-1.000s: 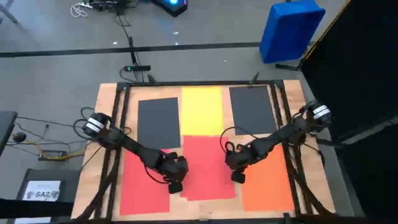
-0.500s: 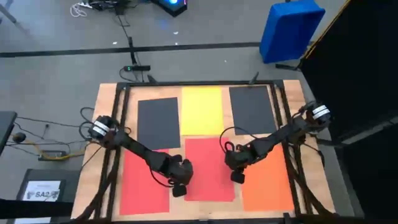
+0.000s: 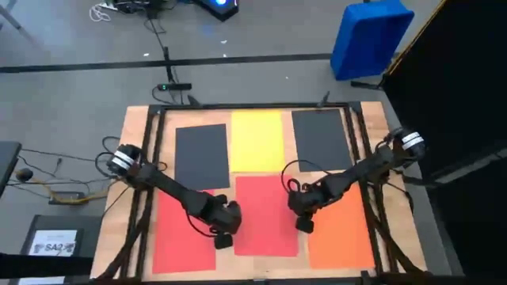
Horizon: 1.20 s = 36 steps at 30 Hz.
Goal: Organize paper
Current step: Stack the red paper on top of the red paper
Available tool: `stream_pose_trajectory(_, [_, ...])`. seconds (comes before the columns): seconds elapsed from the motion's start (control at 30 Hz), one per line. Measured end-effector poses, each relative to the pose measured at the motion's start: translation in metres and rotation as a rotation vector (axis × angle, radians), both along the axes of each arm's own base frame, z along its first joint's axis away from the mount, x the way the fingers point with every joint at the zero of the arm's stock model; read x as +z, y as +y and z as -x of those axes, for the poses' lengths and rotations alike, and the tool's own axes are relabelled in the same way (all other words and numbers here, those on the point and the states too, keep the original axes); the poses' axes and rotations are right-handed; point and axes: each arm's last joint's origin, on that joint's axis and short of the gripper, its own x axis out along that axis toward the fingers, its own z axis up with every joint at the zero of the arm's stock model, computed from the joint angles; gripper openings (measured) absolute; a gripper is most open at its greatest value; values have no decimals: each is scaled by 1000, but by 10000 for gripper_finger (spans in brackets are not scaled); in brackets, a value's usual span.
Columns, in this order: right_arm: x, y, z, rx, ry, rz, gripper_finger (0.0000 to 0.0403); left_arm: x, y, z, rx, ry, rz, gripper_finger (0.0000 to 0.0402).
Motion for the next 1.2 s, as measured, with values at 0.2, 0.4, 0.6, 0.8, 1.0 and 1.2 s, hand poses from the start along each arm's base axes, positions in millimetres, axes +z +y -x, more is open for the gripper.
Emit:
stream_pose_trajectory(0.2, [-2,-32,1,-67,88,97,0,-5,37,-5,17,70,-121,0])
stream_pose_trajectory(0.4, [-3,-68,-4,-119,109,142,0,-12,80,-12,23,111,-133,0])
stream_pose_trajectory(0.6, [-3,-90,-7,-119,113,146,0,-20,106,-13,11,124,-56,0])
stream_pose_trajectory(0.8, [-12,-100,-12,-98,124,118,0,-20,115,-15,-16,105,-32,0])
stream_pose_trajectory(1.0, [-21,-101,-17,-80,127,104,0,-21,119,-17,-37,89,-21,0])
stream_pose_trajectory(1.2, [-21,-105,-19,-96,107,98,0,-23,119,-22,-52,58,-16,0])
